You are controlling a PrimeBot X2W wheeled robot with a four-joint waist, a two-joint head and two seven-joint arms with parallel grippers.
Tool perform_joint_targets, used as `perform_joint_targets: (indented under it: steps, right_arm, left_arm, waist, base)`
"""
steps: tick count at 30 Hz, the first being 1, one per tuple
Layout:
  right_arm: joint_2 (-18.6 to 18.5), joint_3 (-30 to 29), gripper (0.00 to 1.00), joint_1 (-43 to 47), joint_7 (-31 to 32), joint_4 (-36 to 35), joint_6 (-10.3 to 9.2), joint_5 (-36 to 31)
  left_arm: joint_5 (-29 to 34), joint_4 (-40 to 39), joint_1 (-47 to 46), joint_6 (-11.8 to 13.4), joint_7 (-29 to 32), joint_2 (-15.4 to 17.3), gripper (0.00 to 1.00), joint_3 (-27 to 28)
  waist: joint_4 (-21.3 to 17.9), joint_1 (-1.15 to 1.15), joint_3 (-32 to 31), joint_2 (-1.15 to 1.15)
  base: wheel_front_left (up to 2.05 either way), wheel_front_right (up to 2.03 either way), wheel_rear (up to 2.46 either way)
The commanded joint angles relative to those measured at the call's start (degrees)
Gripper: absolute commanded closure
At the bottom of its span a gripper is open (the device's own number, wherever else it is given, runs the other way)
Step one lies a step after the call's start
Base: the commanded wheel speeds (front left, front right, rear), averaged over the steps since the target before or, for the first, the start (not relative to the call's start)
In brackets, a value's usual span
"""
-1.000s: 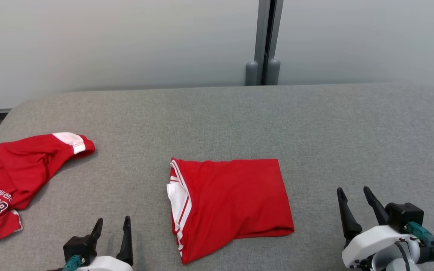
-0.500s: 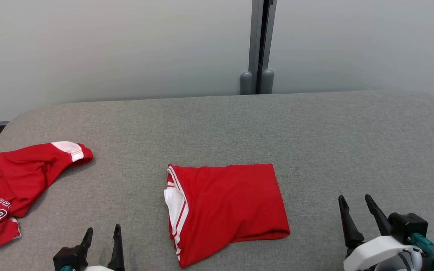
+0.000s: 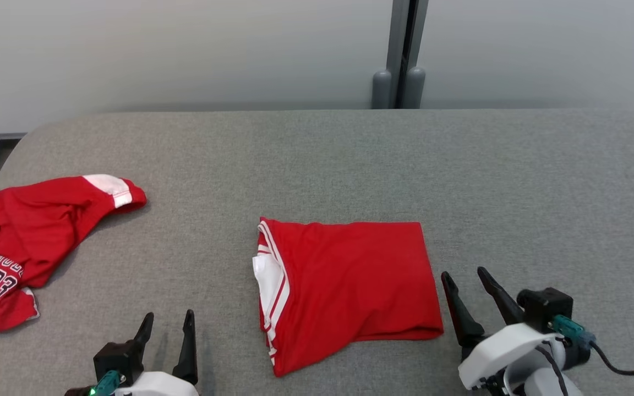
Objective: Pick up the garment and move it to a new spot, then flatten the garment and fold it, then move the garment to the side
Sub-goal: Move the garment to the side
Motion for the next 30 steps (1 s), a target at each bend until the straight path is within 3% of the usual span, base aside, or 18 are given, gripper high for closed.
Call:
perform_joint_targets:
  steps: [1, 11, 12, 13, 14, 15, 21, 30]
  right_arm:
    - [-0.37, 0.87, 0.00, -1.80, -0.29, 0.94, 0.00, 0.83]
    - [-0.34, 3.33, 0.00, -12.23, -0.28, 15.12, 0.00, 4.68]
    - [-0.35, 3.75, 0.14, -12.45, -0.29, 16.57, 0.00, 5.69]
    - [-0.35, 4.13, 0.51, -12.94, -0.28, 17.35, 0.00, 6.47]
    - [-0.33, 4.79, 0.67, -13.30, -0.08, 18.22, 0.00, 6.70]
    - [-0.30, 5.53, 1.00, -13.24, -0.08, 19.06, 0.00, 7.66]
    - [-0.49, 5.22, 1.00, -14.86, -0.15, 18.04, 0.00, 7.70]
    - [-0.42, 6.07, 1.00, -13.03, -0.16, 14.38, 0.00, 8.44]
  left_arm:
    - [0.01, -0.18, -1.17, -0.14, -0.09, 0.29, 0.00, -0.17]
    - [-0.80, 0.73, -5.19, -0.35, -0.09, 0.26, 0.00, -2.65]
    - [-0.90, 0.77, -5.33, -0.28, -0.09, 0.26, 0.00, -2.80]
    - [-0.99, 0.75, -5.51, -0.24, -0.09, 0.26, 0.00, -2.93]
    - [-1.04, 0.75, -5.67, -0.17, -0.09, 0.26, 0.00, -2.97]
    - [-1.05, 0.76, -5.75, -0.11, -0.09, 0.26, 0.00, -3.00]
    - [-0.42, 0.40, -5.77, -0.26, -0.09, 0.26, 0.00, -3.05]
    - [0.52, -0.11, -7.52, -1.12, -0.09, 0.26, 0.00, -5.03]
  waist:
    - [1.80, 0.00, 2.14, 0.00]
    - [6.98, 0.00, 6.73, 0.00]
    - [7.19, 0.00, 6.92, 0.00]
    - [7.33, 0.00, 7.09, 0.00]
    - [7.41, 0.00, 7.20, 0.00]
    - [7.42, 0.00, 7.30, 0.00]
    - [4.83, 0.00, 7.13, 0.00]
    - [-7.65, 0.00, 6.21, 0.00]
  base:
    - [0.00, 0.00, 0.00]
    - [0.00, 0.00, 0.00]
    - [0.00, 0.00, 0.00]
    - [0.00, 0.00, 0.00]
    - [0.00, 0.00, 0.00]
    - [0.00, 0.00, 0.00]
    - [0.00, 0.00, 0.00]
    - [0.00, 0.00, 0.00]
